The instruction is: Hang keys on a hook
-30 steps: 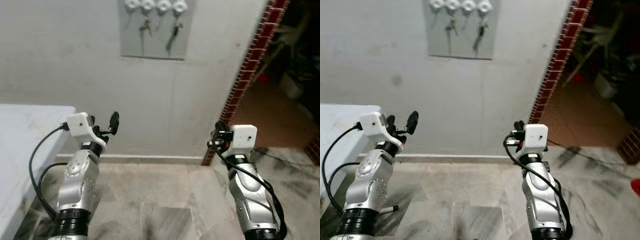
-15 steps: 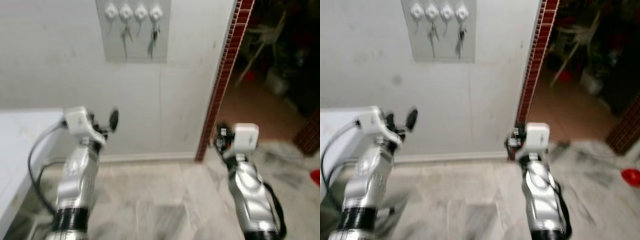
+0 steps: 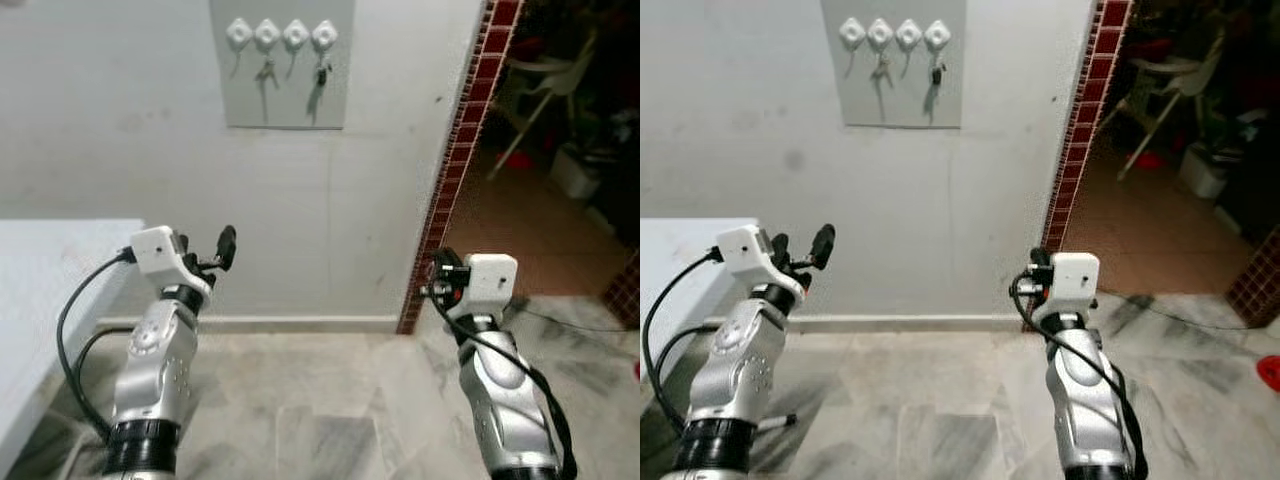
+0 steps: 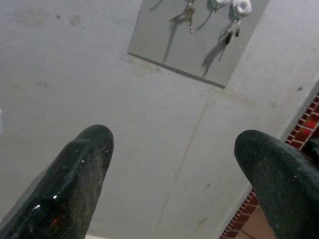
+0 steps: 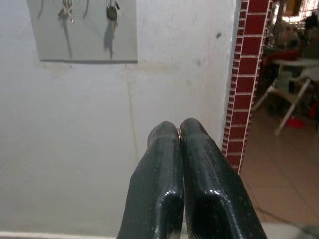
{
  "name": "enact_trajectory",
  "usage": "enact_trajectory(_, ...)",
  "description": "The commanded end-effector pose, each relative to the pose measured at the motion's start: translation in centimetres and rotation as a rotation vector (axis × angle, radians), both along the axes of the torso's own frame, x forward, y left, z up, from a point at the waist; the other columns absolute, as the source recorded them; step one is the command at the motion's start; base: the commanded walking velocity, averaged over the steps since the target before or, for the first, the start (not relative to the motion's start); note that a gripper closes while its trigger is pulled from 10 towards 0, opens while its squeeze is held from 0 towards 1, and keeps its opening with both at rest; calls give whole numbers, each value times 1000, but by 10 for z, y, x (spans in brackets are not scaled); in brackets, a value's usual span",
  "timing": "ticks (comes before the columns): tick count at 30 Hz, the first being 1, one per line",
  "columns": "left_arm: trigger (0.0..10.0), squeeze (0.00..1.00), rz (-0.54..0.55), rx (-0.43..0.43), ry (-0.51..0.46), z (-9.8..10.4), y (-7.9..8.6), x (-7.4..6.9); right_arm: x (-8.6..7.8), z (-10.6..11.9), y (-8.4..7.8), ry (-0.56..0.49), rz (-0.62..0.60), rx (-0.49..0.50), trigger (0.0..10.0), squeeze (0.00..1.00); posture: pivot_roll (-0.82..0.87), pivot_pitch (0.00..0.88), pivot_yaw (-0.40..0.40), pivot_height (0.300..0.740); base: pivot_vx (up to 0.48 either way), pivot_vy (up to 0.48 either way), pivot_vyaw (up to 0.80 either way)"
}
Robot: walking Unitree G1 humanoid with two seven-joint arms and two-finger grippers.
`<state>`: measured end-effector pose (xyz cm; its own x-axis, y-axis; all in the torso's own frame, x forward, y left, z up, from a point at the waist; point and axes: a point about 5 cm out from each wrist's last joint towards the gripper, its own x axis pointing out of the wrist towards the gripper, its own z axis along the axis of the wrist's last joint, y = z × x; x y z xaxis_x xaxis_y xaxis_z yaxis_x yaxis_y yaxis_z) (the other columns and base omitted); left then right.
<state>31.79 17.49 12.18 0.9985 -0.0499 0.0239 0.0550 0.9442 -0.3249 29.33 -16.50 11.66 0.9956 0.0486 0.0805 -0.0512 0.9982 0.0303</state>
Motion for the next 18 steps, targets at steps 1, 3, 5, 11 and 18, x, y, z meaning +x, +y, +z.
enact_trajectory(1, 10000, 0, -6, 2, -3, 4, -1, 3, 1, 4, 1, -7, 7, 4, 10000, 0, -31, 0, -16, 740, 394, 0, 0)
enact_trajectory(3, 10000, 0, -8, 3, -6, 4, -1, 3, 1, 4, 0, -7, 9, 2, 10000, 0, -31, 0, -18, 740, 420, 0, 0)
enact_trajectory(5, 10000, 0, -7, 4, -8, 5, -1, 3, 2, 4, -1, -7, 9, 1, 10000, 0, -31, 0, -18, 740, 441, 0, 0)
enact_trajectory(11, 10000, 0, -2, 2, -12, 5, 2, 3, 1, 5, -2, -8, 13, -4, 10000, 0, -31, 0, -21, 740, 444, 0, 0)
enact_trajectory(18, 10000, 0, 4, -1, -11, 5, 2, 3, 1, 6, -2, -8, 15, -4, 10000, 0, -32, 0, -24, 740, 434, 0, 0)
